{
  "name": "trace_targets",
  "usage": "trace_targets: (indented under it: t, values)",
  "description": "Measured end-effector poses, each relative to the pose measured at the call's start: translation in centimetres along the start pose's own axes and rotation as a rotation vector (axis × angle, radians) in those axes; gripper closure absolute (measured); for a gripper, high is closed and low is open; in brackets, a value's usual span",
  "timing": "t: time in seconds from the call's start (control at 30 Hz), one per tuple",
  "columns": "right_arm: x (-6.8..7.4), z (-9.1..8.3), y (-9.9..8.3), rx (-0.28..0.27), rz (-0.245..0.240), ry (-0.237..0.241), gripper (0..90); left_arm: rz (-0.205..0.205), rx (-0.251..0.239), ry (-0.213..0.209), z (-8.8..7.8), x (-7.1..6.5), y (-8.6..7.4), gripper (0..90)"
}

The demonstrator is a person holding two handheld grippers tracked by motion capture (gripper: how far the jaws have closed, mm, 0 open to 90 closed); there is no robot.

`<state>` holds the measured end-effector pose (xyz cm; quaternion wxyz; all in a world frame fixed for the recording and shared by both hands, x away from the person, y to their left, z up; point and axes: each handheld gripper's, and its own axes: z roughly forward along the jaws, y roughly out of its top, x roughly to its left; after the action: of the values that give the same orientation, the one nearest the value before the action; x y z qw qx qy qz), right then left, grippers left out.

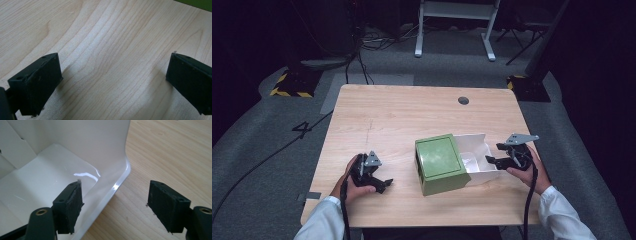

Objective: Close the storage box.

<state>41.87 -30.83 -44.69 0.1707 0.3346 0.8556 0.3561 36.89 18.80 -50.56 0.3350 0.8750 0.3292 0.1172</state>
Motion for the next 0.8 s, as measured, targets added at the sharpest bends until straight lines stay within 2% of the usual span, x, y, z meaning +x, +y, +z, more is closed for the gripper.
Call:
trace_targets:
  t: [0.13, 0.27, 0.4, 0.53, 0.7, 0.8]
  values:
    - [0.1, 0.6, -0.3, 0.014, 0.004, 0.012, 32.4, 0.0, 0.0, 0.0, 0.0, 0.0, 0.0, 0.2]
    - [-0.2, 1.1, -0.7, 0.024, 0.034, 0.054, 42.2, -0.001, 0.001, 0.0, 0.0, 0.0, 0.0, 0.2]
    - [-0.2, 1.5, -0.9, 0.031, 0.037, 0.087, 50.8, 0.0, 0.0, 0.0, 0.0, 0.0, 0.0, 0.2]
    - [0.1, 1.9, -0.9, 0.041, 0.043, 0.097, 52.1, 0.0, 0.0, 0.0, 0.0, 0.0, 0.0, 0.2]
    - [0.1, 1.7, -0.8, 0.017, 0.063, 0.095, 59.9, 0.0, 0.001, 0.001, 0.0, 0.0, 0.0, 0.2]
    - [0.2, 1.8, -0.7, 0.018, 0.065, 0.093, 60.0, 0.0, 0.0, -0.001, 0.0, 0.0, 0.0, 0.2]
